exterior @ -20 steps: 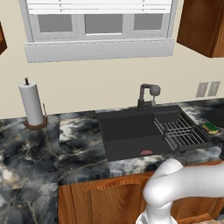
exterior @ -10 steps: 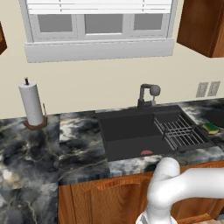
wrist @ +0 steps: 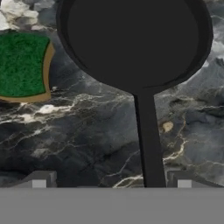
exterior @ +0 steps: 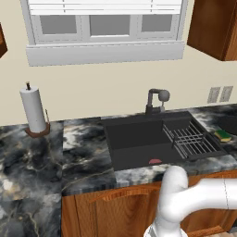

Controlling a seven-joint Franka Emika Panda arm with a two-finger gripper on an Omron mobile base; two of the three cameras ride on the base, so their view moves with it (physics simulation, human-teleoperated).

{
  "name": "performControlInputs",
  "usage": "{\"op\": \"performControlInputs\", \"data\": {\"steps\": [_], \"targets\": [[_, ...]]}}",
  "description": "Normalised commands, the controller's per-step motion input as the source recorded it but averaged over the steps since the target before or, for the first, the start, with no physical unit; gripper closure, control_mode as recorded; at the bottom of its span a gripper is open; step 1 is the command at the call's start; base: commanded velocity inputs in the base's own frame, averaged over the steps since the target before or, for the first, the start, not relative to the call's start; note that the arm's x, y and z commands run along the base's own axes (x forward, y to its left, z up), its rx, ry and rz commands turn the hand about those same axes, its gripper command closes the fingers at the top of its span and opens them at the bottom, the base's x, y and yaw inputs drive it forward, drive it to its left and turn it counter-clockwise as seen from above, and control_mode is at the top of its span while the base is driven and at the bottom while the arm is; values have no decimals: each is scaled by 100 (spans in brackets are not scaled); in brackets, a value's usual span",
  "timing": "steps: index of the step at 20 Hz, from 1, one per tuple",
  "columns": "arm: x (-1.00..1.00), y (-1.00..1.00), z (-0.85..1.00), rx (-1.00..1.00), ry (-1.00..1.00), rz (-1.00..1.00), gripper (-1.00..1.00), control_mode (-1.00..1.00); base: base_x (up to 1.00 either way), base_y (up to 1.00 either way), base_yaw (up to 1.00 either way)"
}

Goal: Pick the pan and sponge and place them into the sink. Then turn on the water.

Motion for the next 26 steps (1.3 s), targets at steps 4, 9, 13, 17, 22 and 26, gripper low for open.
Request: {"op": "performControlInputs", "data": {"steps": [4,9,13,17,22,26], "targets": [[9,-13,-23,1,0,0,-100,-100,0,0,0],[13,-14,-17,0,0,0,-100,-100,0,0,0],[12,-12,-20,0,0,0,-100,-100,0,0,0],[10,-9,-26,0,0,1,-100,-100,0,0,0],[12,-16,-25,1,0,1,-100,-100,0,0,0],[13,-28,-21,1,0,1,-100,-100,0,0,0]]}}
